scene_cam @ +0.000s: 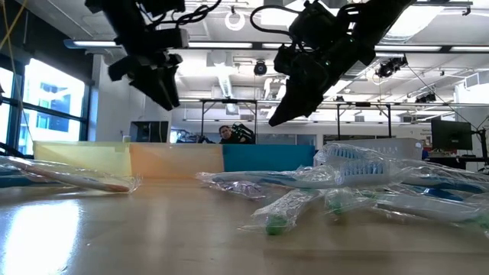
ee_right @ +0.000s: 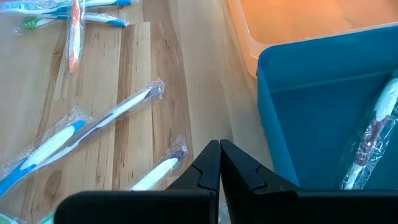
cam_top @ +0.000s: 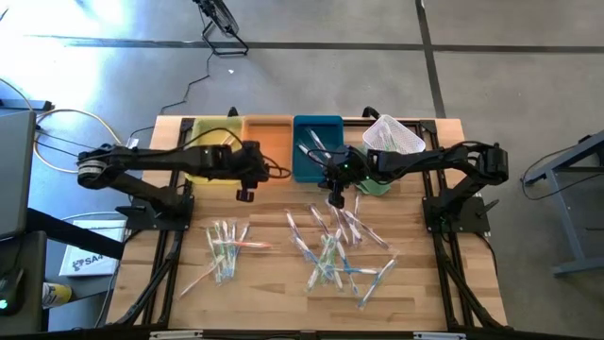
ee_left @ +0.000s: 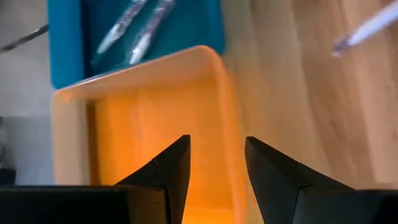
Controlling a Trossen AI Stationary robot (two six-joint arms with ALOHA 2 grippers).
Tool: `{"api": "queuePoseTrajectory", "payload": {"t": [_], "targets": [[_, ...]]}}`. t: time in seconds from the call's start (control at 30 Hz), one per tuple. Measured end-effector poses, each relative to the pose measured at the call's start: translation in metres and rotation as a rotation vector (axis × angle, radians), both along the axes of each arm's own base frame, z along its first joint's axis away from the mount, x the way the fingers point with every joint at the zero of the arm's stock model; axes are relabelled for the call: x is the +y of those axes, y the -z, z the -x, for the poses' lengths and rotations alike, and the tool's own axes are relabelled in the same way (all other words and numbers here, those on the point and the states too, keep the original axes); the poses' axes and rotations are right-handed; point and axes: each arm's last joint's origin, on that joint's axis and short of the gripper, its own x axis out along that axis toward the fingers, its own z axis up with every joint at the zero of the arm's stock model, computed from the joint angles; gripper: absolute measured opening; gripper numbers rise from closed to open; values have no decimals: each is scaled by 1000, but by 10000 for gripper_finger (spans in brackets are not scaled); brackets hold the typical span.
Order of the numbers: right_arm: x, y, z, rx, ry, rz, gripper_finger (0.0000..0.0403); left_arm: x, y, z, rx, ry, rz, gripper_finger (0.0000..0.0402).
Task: Pick & Place Toothbrushes
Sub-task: Put the blue toothbrush into the orange bin
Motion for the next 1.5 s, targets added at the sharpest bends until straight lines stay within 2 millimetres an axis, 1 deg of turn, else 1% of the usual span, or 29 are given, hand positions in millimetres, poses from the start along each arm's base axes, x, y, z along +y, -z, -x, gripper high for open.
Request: {"api": "queuePoseTrajectory", "payload": {"t": [0.07, 0.13, 0.2, 0.33, 0.47, 0.63, 0.7, 0.87, 0.97, 1.07, 1.2, 1.33, 1.5], "targets": [[0, 0, 0, 0, 0, 0, 4, -4, 7, 2, -38, -12, 16, 147], [0, 0, 0, 1, 0, 0, 4, -9, 18, 7, -23, -31, 45, 147], [0, 0, 0, 0, 0, 0, 4, -16, 23, 10, -30, -39, 69, 147], [0, 0, 0, -1, 0, 0, 4, -35, 21, 11, -46, 31, 85, 147], [0, 0, 0, -2, 1, 3, 4, -52, 14, 15, -74, 123, 78, 147], [0, 0, 0, -7, 2, 4, 4, -63, 1, 25, -126, 192, 64, 147], [0, -1, -1, -14, 4, 4, 4, -65, -5, 32, -143, 233, 35, 147], [3, -3, -4, -44, 11, -11, 4, -62, -23, 50, -209, 278, -29, 147], [8, -6, -6, -72, 2, -17, 4, -60, -28, 64, -199, 282, -46, 147], [12, -8, -9, -107, -14, -12, 4, -59, -29, 76, -198, 226, 12, 147], [13, -10, -10, -130, -35, 14, 4, -60, -25, 85, -165, 146, 163, 147], [13, -11, -11, -135, -42, 27, 4, -61, -19, 90, -113, 67, 295, 147], [13, -10, -10, -130, -44, 27, 4, -62, -15, 91, -76, 15, 359, 147]]}}
